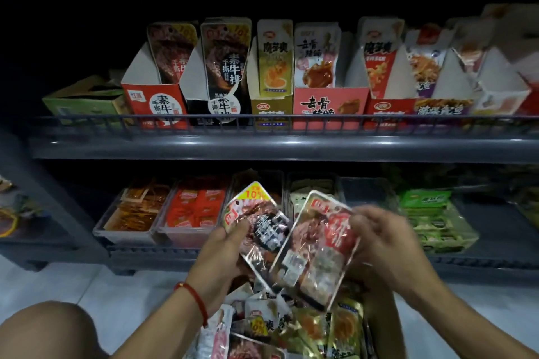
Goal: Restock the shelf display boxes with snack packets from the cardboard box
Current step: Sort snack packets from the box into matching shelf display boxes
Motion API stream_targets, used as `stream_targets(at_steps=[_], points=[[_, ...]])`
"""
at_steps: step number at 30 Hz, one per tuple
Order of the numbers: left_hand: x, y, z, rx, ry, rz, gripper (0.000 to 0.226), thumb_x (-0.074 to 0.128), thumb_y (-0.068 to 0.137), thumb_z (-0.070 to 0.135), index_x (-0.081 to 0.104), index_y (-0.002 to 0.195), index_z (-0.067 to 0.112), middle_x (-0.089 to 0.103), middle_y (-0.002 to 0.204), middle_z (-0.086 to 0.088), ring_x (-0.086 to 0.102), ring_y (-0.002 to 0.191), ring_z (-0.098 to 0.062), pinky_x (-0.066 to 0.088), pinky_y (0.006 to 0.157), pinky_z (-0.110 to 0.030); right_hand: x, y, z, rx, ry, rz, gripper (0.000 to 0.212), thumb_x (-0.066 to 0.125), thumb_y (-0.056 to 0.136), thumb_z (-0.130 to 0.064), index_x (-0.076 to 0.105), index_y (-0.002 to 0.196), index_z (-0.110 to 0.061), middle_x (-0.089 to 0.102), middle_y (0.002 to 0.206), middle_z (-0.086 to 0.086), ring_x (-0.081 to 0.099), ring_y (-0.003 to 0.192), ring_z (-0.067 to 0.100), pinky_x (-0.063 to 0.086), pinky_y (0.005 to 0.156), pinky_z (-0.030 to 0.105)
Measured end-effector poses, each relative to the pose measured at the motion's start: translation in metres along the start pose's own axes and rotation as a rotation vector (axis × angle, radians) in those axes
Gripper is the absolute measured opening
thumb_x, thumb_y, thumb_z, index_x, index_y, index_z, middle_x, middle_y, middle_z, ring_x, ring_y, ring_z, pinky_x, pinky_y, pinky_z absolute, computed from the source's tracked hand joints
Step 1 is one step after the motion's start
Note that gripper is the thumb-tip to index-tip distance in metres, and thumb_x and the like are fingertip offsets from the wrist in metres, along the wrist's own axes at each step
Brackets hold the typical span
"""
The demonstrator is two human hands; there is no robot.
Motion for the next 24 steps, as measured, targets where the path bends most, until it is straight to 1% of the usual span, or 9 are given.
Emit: stream_targets(at_steps=[2,4,6,9,12,16,18,21,24], points=[[-0.002,-0.004,0.004,-0.014,0.04,0.008,0.044,0.067,0.09,0.051,0.06,0.121,0.022,0.065,0.126,0.0,0.065,0.11,-0.022,0.057,0.091,-0.049,-0.017,-0.004,-0.016,-0.25,-0.113,0.169,0.015,0.052,0.103,-0.027,0.066,0.099,-0.032,0.072,0.081,-0.007,0.071,0.076,0.007,0.062,0.058,0.034],[-0.003,-0.003,0.001,-0.104,-0.053,-0.023,0.053,0.068,0.088,0.051,0.06,0.13,0.019,0.066,0.134,-0.01,0.065,0.118,-0.032,0.058,0.091,-0.055,-0.019,-0.016,-0.035,-0.554,-0.29,0.262,0.016,0.049,0.105,-0.031,0.062,0.113,-0.033,0.069,0.092,-0.019,0.068,0.077,0.002,0.058,0.057,0.018],[0.002,-0.007,-0.003,-0.18,-0.13,-0.076,0.044,0.055,0.101,0.042,0.062,0.131,0.011,0.07,0.126,-0.018,0.069,0.113,-0.038,0.059,0.088,-0.054,0.001,-0.033,-0.041,-0.794,-0.45,0.156,0.026,0.048,0.105,-0.033,0.059,0.127,-0.029,0.067,0.105,-0.017,0.067,0.079,-0.005,0.056,0.068,0.008],[0.01,-0.011,-0.007,-0.243,-0.192,-0.163,0.051,0.049,0.102,0.045,0.066,0.128,0.004,0.071,0.122,-0.022,0.067,0.117,-0.04,0.056,0.095,-0.052,0.038,-0.048,-0.023,-0.96,-0.644,-0.158,0.039,0.066,0.096,-0.03,0.057,0.134,-0.037,0.066,0.129,-0.015,0.069,0.103,0.0,0.061,0.084,0.024],[0.015,-0.014,-0.002,-0.237,-0.209,-0.242,0.046,0.054,0.101,0.037,0.066,0.126,0.001,0.07,0.122,-0.026,0.068,0.114,-0.042,0.054,0.098,-0.051,0.047,-0.044,-0.004,-0.889,-0.688,-0.376,0.062,0.083,0.081,-0.022,0.057,0.134,-0.041,0.06,0.141,-0.016,0.061,0.123,0.002,0.055,0.097,0.024],[0.011,-0.014,0.001,-0.168,-0.262,-0.257,0.049,0.07,0.088,0.013,0.06,0.134,0.002,0.067,0.127,-0.026,0.065,0.118,-0.045,0.046,0.107,-0.062,0.039,-0.036,-0.003,-0.652,-0.455,-0.505,0.02,0.053,0.1,-0.035,0.061,0.117,-0.042,0.033,0.157,-0.03,0.04,0.138,-0.01,0.043,0.108,0.015],[0.009,-0.015,0.004,-0.157,-0.258,-0.249,0.045,0.07,0.089,0.013,0.063,0.132,0.004,0.069,0.126,-0.024,0.065,0.118,-0.044,0.046,0.106,-0.064,0.034,-0.028,-0.002,-0.538,-0.389,-0.492,0.016,0.057,0.099,-0.025,0.067,0.107,-0.036,0.029,0.155,-0.033,0.042,0.136,-0.007,0.045,0.106,0.017],[0.004,-0.016,0.007,-0.131,-0.249,-0.189,0.045,0.072,0.086,0.007,0.063,0.13,0.004,0.072,0.12,-0.021,0.069,0.113,-0.041,0.049,0.104,-0.061,0.025,-0.013,-0.003,-0.334,-0.205,-0.351,0.025,0.063,0.094,-0.014,0.073,0.096,-0.038,0.044,0.144,-0.032,0.046,0.135,-0.002,0.049,0.104,0.023],[0.006,-0.02,0.012,-0.056,-0.245,-0.161,0.048,0.074,0.083,0.001,0.062,0.128,0.005,0.074,0.117,-0.018,0.069,0.113,-0.036,0.049,0.106,-0.055,0.029,-0.014,0.006,0.042,0.267,-0.249,0.041,0.056,0.097,0.005,0.07,0.103,-0.033,0.07,0.124,-0.006,0.069,0.112,0.033,0.057,0.091,0.052]])
Point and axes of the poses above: each hand's wrist, its own y-axis towards the middle knuckle, its own x-axis out of the palm, z = x × y, the point moved 4 cm from there along y, towards the middle knuckle
